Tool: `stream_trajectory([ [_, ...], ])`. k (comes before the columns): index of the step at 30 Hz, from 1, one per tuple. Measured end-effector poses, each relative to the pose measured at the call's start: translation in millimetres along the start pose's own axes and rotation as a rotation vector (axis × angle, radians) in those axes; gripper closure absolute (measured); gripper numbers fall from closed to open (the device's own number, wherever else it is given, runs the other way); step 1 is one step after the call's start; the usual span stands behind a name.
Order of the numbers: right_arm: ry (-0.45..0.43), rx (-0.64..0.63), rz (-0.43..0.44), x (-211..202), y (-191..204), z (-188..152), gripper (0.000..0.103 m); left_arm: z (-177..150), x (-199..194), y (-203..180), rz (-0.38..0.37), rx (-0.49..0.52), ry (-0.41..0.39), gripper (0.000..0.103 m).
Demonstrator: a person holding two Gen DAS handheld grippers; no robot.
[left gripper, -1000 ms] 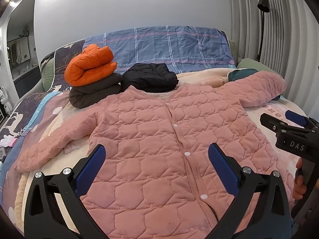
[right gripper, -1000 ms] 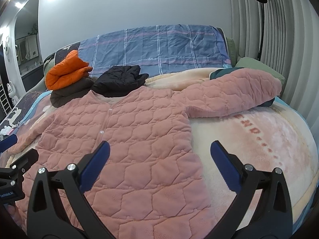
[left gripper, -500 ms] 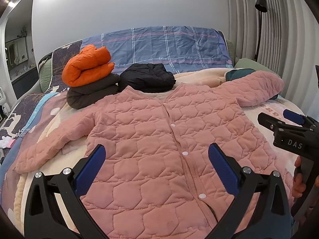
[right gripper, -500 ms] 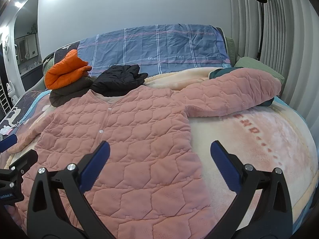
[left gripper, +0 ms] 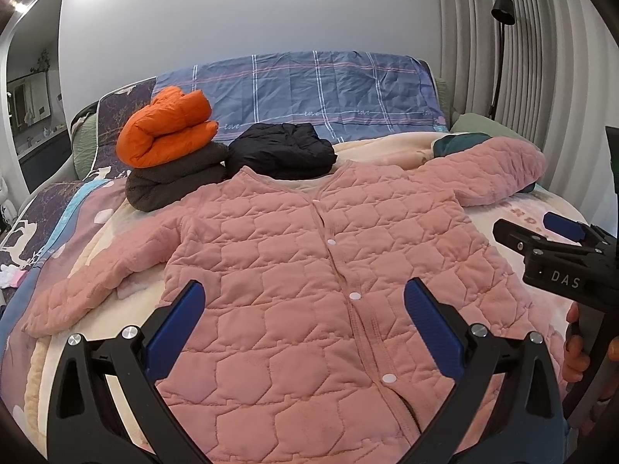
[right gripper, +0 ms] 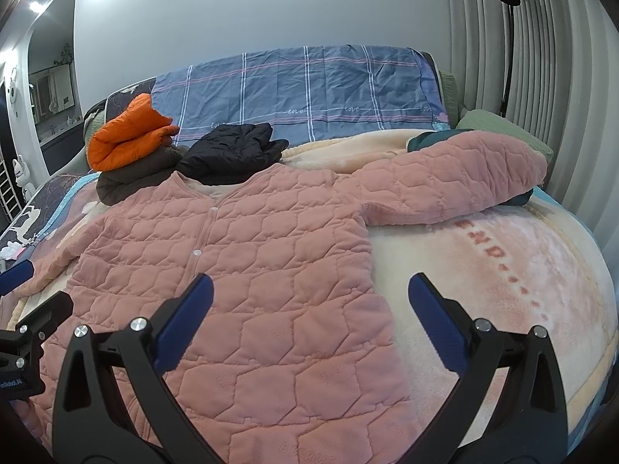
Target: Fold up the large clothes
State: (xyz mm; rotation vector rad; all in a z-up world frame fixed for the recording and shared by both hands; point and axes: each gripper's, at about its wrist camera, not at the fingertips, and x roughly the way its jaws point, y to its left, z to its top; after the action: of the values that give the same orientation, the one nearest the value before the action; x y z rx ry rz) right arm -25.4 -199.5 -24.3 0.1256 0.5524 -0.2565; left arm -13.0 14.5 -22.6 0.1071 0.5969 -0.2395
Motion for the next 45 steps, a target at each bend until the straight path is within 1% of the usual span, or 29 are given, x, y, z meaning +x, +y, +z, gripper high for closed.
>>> stream_trajectory([
  [8,0.001,-0.002,0.004,0,0,0,0.002,-1,-1,-2,0.012,-0.009,-0.002,0.001],
  [12,0.001,-0.004,0.004,1,1,0,0.002,-1,-2,0,-0.007,-0.025,-0.003,0.001],
  [15,0.001,-0.005,0.003,1,1,0,0.002,-1,-4,1,-0.002,-0.023,-0.015,0.001],
  [18,0.002,-0.004,0.003,1,1,0,0.002,0,-7,2,-0.014,-0.038,-0.034,0.001],
  [22,0.001,-0.004,0.003,1,1,0,0.002,2,-7,-1,-0.005,-0.048,-0.031,0.001],
  [23,0.001,-0.004,0.003,1,1,0,0.002,2,-7,-2,-0.01,-0.044,-0.03,0.001],
  [26,0.0,-0.006,0.003,1,1,0,0.002,2,-7,-1,-0.063,-0.046,-0.031,0.001],
  [28,0.001,-0.005,0.002,1,1,0,0.002,2,-7,-1,-0.084,-0.05,-0.031,0.001],
  [32,0.005,-0.002,0.003,1,1,0,0.002,1,-7,-2,-0.091,-0.045,-0.036,0.001],
  [41,0.004,0.013,0.004,3,-6,1,0.002,0,-2,5,-0.064,-0.076,-0.009,0.001],
  [45,0.01,0.01,0.001,5,-5,1,0.002,-1,-1,13,-0.093,-0.104,-0.011,0.001],
])
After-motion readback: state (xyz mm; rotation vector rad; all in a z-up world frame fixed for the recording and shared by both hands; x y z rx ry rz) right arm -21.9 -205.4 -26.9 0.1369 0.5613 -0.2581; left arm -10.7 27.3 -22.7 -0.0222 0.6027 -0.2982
